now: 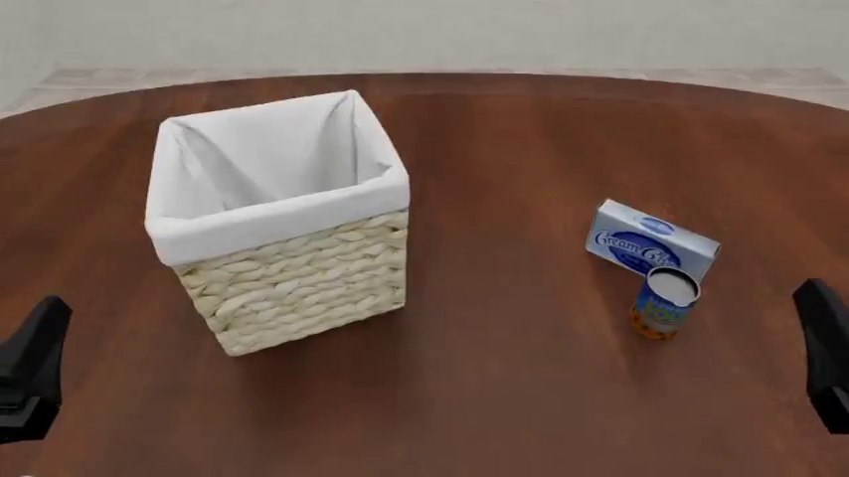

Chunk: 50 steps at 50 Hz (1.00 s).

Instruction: Pick up the cream cheese box, and put it in the basket.

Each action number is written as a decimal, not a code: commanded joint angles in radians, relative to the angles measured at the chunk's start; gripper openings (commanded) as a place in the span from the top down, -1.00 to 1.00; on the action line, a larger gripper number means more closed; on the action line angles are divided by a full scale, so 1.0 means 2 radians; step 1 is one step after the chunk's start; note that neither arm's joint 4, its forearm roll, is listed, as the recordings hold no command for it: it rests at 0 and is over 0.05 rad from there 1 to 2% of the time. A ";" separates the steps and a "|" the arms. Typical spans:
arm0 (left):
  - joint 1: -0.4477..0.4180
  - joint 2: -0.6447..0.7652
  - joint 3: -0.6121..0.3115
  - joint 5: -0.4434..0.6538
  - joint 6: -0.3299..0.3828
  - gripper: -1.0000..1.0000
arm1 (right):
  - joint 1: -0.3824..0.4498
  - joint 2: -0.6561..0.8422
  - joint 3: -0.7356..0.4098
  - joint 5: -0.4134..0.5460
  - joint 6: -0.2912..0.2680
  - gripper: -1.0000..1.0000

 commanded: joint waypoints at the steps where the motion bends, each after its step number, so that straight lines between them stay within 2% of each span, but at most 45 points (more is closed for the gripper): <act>1: 0.000 0.000 0.000 0.000 0.000 -1.00 | 0.004 -0.003 -0.058 0.035 -0.004 -1.00; 6: 0.000 0.000 0.000 0.000 0.000 -1.00 | 0.006 -0.001 -0.085 0.071 0.009 -1.00; 11: 0.000 0.000 0.000 0.000 0.000 -1.00 | 0.021 0.056 -0.109 0.060 0.024 -1.00; 15: 0.000 0.000 0.000 0.000 0.000 -1.00 | 0.019 0.095 -0.131 0.051 0.015 -1.00; 17: 0.000 0.000 0.000 0.000 0.000 -1.00 | -0.004 0.106 -0.168 0.051 0.008 -1.00; 19: 0.000 0.000 0.000 0.000 0.000 -1.00 | 0.002 0.117 -0.179 0.052 0.006 -1.00; 23: 0.000 0.000 0.000 0.000 0.000 -1.00 | 0.016 0.156 -0.213 0.052 -0.015 -1.00; 25: 0.000 0.000 0.000 0.000 0.000 -1.00 | 0.039 0.208 -0.225 0.047 -0.033 -1.00; 27: 0.000 0.000 0.000 0.000 0.000 -1.00 | 0.035 0.212 -0.230 0.046 -0.038 -1.00; 28: 0.000 0.000 0.000 0.000 0.000 -1.00 | 0.045 0.226 -0.247 0.047 -0.050 -1.00; 32: 0.000 0.000 0.000 0.000 0.000 -1.00 | 0.051 0.264 -0.269 0.056 -0.057 -1.00; 34: 0.000 0.000 0.000 0.000 0.000 -1.00 | 0.070 0.297 -0.293 0.072 -0.059 -1.00; 37: 0.000 0.000 0.000 0.000 0.000 -1.00 | 0.084 0.332 -0.323 0.092 -0.094 -1.00; 38: 0.000 0.000 0.000 0.000 0.000 -1.00 | 0.081 0.352 -0.328 0.096 -0.110 -1.00; 40: 0.000 0.000 0.000 0.000 0.000 -1.00 | 0.073 0.355 -0.342 0.097 -0.114 -1.00; 42: 0.000 0.000 0.000 0.000 0.000 -1.00 | 0.070 0.379 -0.360 0.112 -0.106 -1.00; 45: 0.000 0.000 0.000 0.000 0.000 -1.00 | 0.093 0.412 -0.364 0.131 -0.121 -1.00; 48: 0.000 0.000 0.000 0.000 0.000 -1.00 | 0.072 0.437 -0.375 0.130 -0.135 -1.00; 50: 0.000 0.000 0.000 0.000 0.000 -1.00 | 0.077 0.454 -0.379 0.137 -0.141 -1.00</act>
